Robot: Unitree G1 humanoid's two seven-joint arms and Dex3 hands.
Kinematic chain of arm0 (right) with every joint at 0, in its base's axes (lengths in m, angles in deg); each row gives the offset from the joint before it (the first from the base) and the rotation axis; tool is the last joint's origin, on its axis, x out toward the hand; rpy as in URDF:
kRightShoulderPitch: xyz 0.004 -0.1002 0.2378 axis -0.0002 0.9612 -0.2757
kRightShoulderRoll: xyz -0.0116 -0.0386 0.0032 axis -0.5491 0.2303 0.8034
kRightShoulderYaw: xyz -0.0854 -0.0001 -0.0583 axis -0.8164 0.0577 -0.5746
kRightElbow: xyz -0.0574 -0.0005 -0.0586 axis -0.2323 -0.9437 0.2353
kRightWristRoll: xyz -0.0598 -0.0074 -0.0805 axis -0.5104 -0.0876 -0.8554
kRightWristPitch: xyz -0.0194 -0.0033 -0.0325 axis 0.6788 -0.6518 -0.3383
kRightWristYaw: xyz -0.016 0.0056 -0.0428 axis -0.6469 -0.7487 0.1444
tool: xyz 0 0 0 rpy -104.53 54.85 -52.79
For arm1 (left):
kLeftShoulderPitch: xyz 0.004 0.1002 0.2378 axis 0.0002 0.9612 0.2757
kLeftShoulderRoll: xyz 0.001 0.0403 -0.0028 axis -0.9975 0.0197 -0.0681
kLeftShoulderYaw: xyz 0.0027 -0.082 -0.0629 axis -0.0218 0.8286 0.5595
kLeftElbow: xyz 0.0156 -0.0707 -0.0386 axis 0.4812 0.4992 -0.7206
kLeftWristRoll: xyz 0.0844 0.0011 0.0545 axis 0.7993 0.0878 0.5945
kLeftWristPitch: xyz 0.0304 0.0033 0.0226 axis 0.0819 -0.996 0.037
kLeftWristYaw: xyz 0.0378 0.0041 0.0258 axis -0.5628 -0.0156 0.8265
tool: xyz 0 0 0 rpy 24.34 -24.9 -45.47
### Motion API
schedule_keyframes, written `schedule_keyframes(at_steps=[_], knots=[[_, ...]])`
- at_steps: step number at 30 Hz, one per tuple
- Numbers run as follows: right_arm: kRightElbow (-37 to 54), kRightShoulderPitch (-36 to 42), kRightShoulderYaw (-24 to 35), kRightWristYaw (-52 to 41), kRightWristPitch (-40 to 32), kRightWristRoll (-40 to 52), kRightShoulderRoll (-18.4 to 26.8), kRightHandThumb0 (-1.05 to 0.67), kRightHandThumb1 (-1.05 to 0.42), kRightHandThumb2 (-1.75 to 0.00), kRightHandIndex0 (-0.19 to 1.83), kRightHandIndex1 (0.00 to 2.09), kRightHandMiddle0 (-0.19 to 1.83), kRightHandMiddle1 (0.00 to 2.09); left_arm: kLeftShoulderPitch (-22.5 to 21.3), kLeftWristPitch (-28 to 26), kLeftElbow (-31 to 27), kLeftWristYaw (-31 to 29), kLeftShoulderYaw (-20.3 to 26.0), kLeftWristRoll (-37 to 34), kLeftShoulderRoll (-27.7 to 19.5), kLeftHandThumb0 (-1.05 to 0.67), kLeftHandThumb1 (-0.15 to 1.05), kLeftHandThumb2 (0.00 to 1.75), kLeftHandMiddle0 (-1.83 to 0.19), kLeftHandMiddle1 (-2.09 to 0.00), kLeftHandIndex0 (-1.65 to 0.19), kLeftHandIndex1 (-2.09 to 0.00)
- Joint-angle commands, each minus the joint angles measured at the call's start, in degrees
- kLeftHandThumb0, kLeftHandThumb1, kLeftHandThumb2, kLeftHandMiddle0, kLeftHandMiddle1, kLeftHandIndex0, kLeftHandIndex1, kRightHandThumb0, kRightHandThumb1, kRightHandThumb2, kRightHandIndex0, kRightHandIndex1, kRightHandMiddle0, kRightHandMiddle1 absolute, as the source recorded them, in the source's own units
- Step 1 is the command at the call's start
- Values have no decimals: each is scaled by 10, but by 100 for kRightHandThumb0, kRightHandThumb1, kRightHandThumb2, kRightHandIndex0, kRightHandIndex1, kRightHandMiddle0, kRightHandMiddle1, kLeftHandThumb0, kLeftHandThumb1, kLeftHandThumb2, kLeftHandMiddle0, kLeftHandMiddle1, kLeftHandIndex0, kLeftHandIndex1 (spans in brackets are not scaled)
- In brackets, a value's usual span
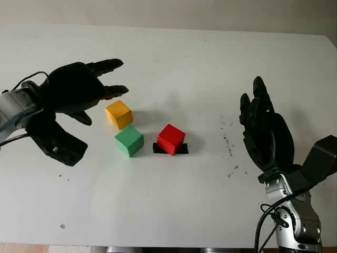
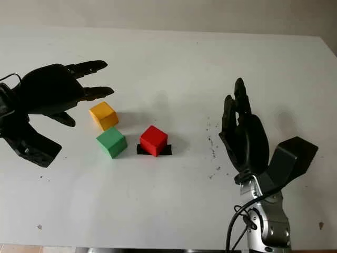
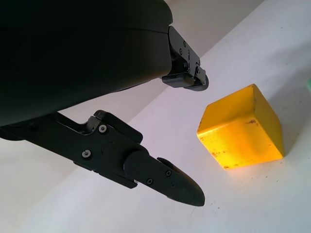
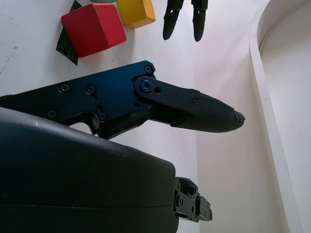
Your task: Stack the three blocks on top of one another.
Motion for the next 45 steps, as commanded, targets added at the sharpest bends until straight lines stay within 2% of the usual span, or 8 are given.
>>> schedule_keyframes(at_steps=[1,7,13,26,33,39,42,45], knots=[[20,9,5,2,1,0,-1,-67,-105,-67,-19,0,-19,0,-12,7,5,-9,-7,-15,6,-59,84,5,3,-6,-36,-6],[20,14,6,1,1,2,0,-67,-105,-66,-19,0,-19,0,0,13,27,-61,3,-95,28,-55,82,5,4,-5,-39,-7],[21,17,6,0,1,3,0,-67,-105,-65,-19,0,-19,0,1,4,26,-71,-1,-107,36,-54,83,6,4,-5,-39,-6],[36,27,10,5,-5,4,1,-67,-105,-64,-19,0,-19,0,-31,38,94,43,-36,-49,54,-51,83,5,-6,-7,-52,-9],[37,31,10,4,-3,1,1,-66,-105,-63,-19,0,-19,0,-52,23,117,125,-76,34,50,-50,88,7,-11,-7,-65,-13],[37,32,12,0,-1,0,3,-67,-105,-62,-19,0,-19,0,-63,19,135,161,-95,58,50,-49,90,7,-14,-7,-73,-18],[39,31,11,2,-4,0,2,-66,-105,-62,-19,0,-19,0,-71,26,151,190,-103,62,51,-41,93,6,-23,-6,-55,-90],[35,29,11,2,-3,1,0,-66,-105,-62,-19,0,-19,0,-77,30,160,192,-105,51,51,-39,94,5,-26,-6,-48,-112]])
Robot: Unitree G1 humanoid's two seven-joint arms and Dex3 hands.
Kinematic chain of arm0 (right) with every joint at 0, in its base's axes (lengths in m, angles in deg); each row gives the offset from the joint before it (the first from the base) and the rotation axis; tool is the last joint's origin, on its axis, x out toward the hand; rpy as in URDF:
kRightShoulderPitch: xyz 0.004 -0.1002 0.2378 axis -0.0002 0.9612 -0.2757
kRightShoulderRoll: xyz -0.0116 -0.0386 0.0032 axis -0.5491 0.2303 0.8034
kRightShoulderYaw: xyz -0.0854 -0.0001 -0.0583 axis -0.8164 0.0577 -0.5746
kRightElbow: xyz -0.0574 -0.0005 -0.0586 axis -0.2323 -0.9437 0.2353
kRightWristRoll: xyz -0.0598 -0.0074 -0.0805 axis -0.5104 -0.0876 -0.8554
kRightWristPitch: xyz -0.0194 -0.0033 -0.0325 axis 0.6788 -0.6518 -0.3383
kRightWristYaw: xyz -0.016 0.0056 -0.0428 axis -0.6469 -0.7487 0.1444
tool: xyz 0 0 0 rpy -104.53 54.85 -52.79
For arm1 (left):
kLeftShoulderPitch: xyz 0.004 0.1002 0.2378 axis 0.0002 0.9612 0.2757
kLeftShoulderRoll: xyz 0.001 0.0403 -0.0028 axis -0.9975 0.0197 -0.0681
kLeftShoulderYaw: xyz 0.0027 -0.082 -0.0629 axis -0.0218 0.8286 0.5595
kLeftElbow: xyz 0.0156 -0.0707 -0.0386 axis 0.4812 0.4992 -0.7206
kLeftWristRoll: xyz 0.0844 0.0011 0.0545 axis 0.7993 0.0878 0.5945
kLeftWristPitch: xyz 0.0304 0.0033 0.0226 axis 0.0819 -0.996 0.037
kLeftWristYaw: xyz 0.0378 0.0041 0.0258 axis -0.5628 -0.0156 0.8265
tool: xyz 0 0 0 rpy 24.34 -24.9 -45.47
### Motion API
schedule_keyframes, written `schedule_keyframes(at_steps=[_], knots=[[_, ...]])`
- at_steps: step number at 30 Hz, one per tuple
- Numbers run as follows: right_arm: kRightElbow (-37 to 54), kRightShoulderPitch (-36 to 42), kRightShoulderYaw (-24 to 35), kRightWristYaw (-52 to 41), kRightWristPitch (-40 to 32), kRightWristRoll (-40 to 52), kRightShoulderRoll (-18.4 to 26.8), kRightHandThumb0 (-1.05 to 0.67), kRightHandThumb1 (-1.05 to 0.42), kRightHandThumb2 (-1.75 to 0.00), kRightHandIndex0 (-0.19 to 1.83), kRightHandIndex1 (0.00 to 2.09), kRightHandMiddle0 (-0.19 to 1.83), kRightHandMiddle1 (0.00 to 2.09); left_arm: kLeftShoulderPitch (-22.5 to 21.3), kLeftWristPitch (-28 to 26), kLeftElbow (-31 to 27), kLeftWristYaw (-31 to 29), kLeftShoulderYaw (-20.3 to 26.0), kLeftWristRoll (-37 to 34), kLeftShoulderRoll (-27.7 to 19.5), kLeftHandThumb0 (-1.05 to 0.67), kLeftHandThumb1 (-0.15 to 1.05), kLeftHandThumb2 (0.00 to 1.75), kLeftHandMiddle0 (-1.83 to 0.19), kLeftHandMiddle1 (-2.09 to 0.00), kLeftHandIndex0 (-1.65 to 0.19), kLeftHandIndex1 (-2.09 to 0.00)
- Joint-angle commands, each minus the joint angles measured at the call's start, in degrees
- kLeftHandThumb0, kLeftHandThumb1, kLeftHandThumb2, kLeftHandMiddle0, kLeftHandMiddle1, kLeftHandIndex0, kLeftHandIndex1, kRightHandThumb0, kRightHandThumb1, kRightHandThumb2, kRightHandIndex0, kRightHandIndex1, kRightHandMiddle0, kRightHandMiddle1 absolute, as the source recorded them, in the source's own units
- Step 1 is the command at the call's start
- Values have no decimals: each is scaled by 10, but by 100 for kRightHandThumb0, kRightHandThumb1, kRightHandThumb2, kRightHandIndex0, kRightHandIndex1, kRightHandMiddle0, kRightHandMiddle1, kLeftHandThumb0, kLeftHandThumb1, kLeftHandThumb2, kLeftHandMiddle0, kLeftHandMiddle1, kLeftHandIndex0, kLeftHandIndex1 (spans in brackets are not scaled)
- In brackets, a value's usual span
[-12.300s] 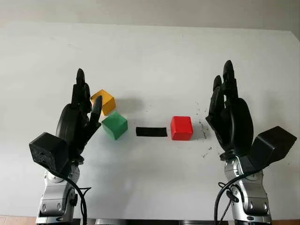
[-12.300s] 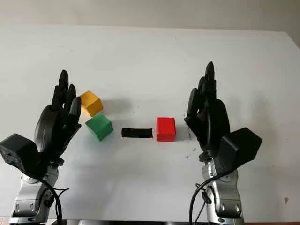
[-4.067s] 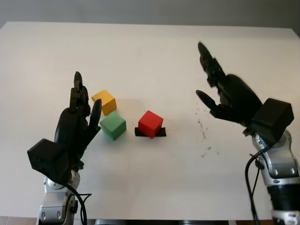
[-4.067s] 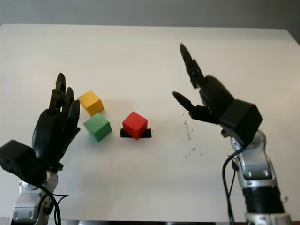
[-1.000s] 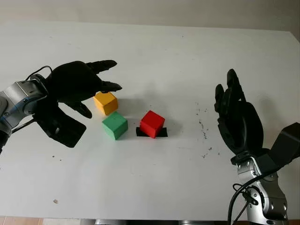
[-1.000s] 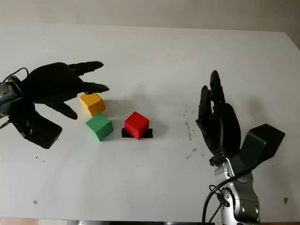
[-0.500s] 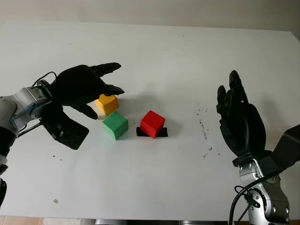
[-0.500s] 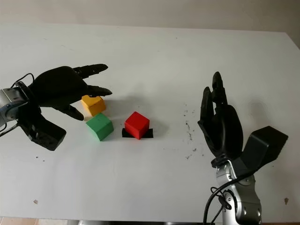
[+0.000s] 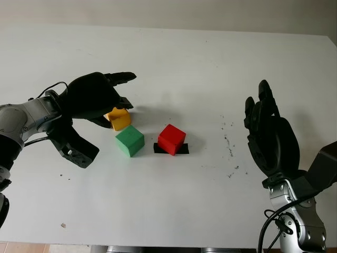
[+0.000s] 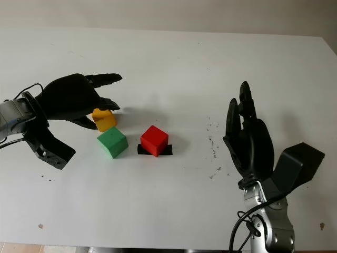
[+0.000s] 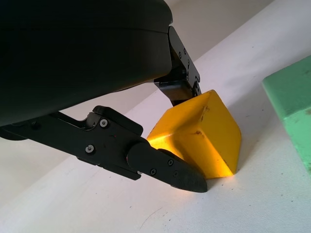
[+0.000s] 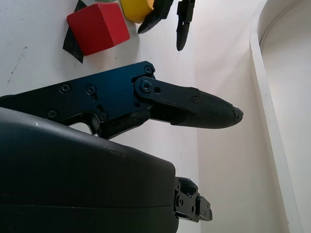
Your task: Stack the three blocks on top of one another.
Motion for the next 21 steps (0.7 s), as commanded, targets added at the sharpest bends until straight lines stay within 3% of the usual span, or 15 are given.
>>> schedule_keyframes(at_steps=[1,5,8,12,17,21], knots=[[10,5,2,1,2,0,-1,-66,-105,-61,-19,0,-19,0,-15,5,7,-9,1,-15,-2,-41,93,5,-27,-6,-47,-117],[4,2,-1,2,9,-8,-2,-66,-105,-60,-19,0,-19,0,-7,13,-3,-95,32,-107,3,-41,94,6,-27,-5,-43,-126],[-1,0,-3,0,12,-14,-1,-66,-105,-61,-19,0,-19,0,8,17,-16,-198,73,-236,15,-41,96,6,-27,-6,-44,-128],[-7,-3,-3,-3,15,-18,-1,-66,-105,-60,-19,0,-19,0,25,-29,-49,-338,117,-371,28,-40,98,6,-23,-4,-42,-124],[-9,-3,-3,-3,11,-19,-2,-67,-105,-59,-19,0,-19,0,29,-114,-89,-450,148,-449,32,-42,100,6,-20,-4,-40,-123],[-9,-1,-4,-2,9,-17,-5,-67,-105,-60,-19,0,-19,0,21,-149,-99,-498,169,-487,34,-40,101,6,-20,-5,-39,-124]])
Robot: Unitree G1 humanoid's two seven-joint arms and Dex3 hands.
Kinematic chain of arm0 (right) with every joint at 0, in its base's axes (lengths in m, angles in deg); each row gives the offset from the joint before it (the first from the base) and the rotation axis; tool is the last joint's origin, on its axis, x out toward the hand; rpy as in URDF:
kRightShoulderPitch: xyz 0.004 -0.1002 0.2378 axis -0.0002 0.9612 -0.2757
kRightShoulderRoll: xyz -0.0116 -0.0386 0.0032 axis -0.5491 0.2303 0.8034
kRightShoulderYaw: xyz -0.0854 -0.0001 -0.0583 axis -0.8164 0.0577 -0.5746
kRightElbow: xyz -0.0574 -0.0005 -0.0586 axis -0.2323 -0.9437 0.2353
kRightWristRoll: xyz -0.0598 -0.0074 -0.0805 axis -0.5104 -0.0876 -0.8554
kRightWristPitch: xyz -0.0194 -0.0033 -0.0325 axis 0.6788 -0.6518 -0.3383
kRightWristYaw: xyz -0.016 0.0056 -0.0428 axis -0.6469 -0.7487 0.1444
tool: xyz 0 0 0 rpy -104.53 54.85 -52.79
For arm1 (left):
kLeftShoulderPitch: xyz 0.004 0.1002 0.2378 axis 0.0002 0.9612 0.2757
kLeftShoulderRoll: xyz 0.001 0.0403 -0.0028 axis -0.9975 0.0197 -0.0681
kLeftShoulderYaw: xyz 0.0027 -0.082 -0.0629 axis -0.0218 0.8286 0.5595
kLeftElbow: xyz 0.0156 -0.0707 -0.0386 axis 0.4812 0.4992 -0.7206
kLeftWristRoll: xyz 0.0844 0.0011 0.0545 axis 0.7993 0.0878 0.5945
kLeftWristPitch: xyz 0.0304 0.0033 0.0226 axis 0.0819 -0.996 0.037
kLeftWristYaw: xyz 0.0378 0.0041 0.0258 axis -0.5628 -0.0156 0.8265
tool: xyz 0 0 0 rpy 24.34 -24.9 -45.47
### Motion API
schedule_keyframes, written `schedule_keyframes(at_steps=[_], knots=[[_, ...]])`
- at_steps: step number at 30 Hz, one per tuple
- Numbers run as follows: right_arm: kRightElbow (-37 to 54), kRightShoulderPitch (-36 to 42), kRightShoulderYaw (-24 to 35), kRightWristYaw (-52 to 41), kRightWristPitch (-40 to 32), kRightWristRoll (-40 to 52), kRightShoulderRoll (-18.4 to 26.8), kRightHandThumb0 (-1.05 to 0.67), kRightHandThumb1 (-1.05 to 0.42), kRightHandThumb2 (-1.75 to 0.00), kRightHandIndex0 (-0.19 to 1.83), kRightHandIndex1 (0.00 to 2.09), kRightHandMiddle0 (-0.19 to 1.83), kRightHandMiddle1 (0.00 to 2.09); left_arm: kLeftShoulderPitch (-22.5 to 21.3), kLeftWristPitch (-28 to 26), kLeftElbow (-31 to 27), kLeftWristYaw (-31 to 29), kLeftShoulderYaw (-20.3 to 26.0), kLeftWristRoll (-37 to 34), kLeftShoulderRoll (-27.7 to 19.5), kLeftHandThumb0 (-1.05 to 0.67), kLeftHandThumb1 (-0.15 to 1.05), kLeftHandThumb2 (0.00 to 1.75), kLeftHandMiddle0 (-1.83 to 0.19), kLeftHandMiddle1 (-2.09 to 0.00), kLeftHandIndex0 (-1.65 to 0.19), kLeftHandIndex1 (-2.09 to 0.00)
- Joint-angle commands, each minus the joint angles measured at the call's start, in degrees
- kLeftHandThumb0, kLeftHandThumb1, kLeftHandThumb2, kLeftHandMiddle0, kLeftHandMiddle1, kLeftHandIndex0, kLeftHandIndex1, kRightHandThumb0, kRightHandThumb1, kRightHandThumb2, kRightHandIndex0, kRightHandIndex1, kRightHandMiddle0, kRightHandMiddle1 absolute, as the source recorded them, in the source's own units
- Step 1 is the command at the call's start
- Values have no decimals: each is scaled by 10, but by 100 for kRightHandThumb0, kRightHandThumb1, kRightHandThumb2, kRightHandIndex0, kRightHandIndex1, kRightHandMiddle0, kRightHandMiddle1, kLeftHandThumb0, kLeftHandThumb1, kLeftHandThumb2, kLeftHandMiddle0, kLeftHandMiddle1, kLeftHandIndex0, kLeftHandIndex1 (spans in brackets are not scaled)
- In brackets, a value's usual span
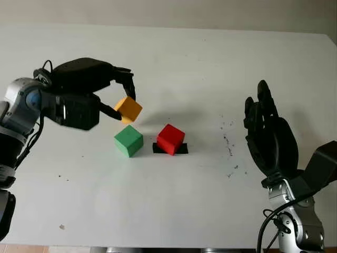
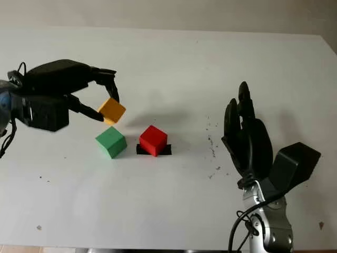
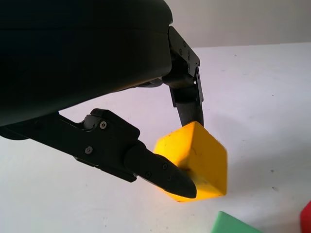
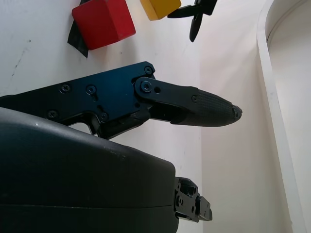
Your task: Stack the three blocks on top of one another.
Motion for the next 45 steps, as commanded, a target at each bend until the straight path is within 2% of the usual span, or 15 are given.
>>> schedule_keyframes(at_steps=[1,7,13,18,25,29,34,45], knots=[[1,2,-1,1,-1,3,-5,-66,-105,-60,-19,0,-19,0,-6,-12,-10,-13,18,-13,2,-39,102,6,-20,-5,-39,-125],[3,4,-4,3,-2,-1,-10,-65,-105,-60,-19,0,-19,0,-12,-91,-42,-58,42,-45,11,-38,104,6,-20,-5,-39,-120],[6,8,-3,2,-2,0,-7,-65,-105,-60,-19,0,-19,0,2,-129,-64,-49,69,-73,30,-35,105,8,-18,-5,-33,-130],[8,10,-4,2,-1,-3,-6,-64,-105,-61,-19,0,-19,0,30,-176,-128,-33,101,-117,62,-33,104,9,-17,-5,-27,-139],[13,11,-4,0,-7,-3,-4,-63,-105,-61,-19,0,-19,0,90,-198,-215,-12,129,-175,110,-38,105,7,-16,-5,-27,-147],[12,10,-3,0,-8,-4,-4,-63,-105,-61,-19,0,-19,0,124,-228,-267,-28,127,-205,125,-39,105,9,-15,-5,-25,-147],[15,10,-3,4,-8,-2,-7,-63,-105,-60,-19,0,-19,0,156,-248,-296,-34,111,-215,147,-40,105,8,-15,-5,-27,-146],[19,10,-3,-2,-8,0,-5,-64,-105,-59,-19,0,-19,0,180,-267,-296,-60,85,-219,176,-43,104,6,-14,-5,-32,-141]])
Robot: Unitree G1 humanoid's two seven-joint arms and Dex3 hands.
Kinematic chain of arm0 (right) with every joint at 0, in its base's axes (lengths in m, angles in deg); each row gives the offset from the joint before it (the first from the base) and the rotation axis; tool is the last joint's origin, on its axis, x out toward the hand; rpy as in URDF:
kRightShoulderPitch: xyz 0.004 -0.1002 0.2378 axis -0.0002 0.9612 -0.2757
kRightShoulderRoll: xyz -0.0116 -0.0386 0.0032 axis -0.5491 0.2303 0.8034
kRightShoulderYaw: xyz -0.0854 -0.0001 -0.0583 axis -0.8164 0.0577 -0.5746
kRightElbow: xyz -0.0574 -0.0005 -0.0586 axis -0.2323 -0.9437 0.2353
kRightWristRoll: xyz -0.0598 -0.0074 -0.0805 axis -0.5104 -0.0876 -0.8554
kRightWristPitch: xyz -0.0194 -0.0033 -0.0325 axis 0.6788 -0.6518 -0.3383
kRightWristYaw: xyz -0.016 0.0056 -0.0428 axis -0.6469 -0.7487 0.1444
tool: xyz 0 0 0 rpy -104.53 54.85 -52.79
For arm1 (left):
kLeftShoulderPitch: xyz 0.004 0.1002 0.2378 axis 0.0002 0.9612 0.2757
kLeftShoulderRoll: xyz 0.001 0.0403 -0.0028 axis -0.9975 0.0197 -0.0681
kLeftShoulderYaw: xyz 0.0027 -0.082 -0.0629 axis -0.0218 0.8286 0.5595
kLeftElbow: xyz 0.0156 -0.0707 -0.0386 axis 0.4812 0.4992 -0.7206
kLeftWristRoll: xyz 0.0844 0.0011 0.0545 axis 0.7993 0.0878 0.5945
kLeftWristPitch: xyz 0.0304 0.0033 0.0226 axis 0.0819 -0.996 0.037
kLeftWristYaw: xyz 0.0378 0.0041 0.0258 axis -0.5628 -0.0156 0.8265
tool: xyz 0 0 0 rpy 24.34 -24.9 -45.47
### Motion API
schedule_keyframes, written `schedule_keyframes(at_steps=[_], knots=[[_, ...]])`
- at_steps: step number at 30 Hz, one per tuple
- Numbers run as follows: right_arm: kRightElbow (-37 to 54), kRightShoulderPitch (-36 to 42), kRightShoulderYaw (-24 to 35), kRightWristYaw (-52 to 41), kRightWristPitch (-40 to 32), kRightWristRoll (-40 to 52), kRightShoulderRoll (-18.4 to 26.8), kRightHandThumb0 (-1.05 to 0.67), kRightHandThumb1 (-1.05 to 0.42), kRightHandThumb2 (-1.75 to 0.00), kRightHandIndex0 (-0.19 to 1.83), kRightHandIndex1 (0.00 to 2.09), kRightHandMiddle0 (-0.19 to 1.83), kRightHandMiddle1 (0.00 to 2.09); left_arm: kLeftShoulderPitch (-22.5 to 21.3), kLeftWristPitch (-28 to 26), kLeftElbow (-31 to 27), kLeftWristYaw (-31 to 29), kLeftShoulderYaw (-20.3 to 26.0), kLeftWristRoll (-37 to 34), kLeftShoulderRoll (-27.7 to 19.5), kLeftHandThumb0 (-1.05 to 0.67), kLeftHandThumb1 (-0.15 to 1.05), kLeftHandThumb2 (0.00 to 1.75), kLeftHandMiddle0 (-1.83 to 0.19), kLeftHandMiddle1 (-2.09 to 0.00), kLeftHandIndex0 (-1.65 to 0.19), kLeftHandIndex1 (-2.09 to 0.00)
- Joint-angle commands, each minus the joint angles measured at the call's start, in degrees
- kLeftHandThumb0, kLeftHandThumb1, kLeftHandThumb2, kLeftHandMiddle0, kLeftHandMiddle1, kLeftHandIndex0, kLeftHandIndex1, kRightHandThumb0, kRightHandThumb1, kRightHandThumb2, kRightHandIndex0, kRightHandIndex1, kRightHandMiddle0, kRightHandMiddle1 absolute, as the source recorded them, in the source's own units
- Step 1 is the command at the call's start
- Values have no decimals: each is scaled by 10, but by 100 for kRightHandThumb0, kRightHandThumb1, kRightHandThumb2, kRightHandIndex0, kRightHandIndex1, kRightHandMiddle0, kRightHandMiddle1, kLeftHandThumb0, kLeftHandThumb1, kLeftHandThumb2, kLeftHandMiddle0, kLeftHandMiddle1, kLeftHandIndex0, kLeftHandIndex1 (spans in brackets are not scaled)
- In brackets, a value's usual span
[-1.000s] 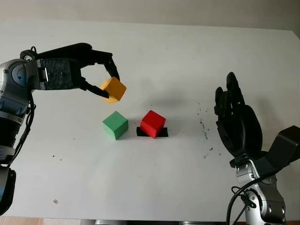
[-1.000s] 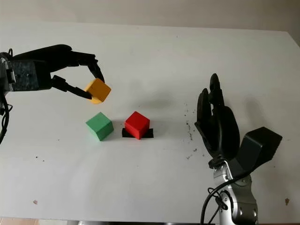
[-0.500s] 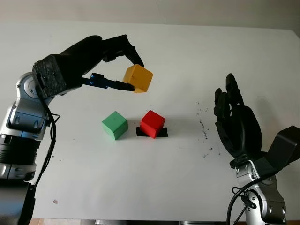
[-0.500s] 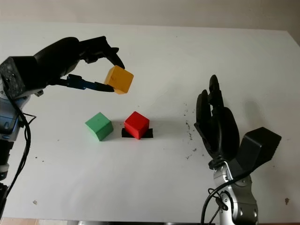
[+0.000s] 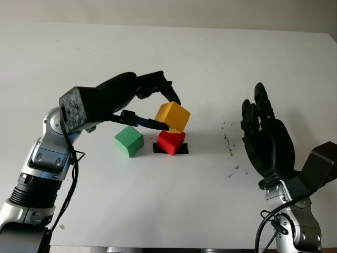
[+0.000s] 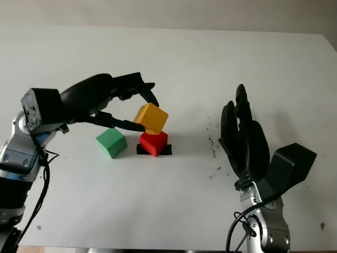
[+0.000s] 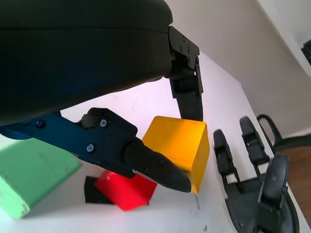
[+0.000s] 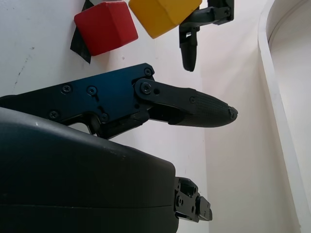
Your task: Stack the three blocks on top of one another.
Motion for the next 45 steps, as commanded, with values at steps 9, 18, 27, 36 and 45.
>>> schedule_keyframes(at_steps=[9,18,27,36,45], knots=[[17,4,-1,-2,1,-4,4,-63,-105,-60,-19,0,-19,1,1,19,23,1,-9,6,22,-42,105,7,-13,-5,-30,-147],[29,11,1,3,-5,-4,4,-63,-105,-60,-19,0,-19,3,-13,68,68,7,-15,36,26,-41,105,6,-13,-5,-28,-150],[26,14,1,2,-2,-2,2,-63,-105,-60,-19,0,-19,3,-19,80,77,7,-14,56,23,-40,105,6,-13,-5,-26,-152],[28,16,0,3,-2,-5,3,-63,-105,-60,-19,0,-19,2,-20,90,80,9,-15,70,19,-41,105,6,-13,-5,-25,-153],[35,19,1,4,-7,-3,4,-63,-105,-59,-19,0,-19,4,-15,86,77,22,-15,84,17,-41,104,5,-15,-6,-26,-145]])
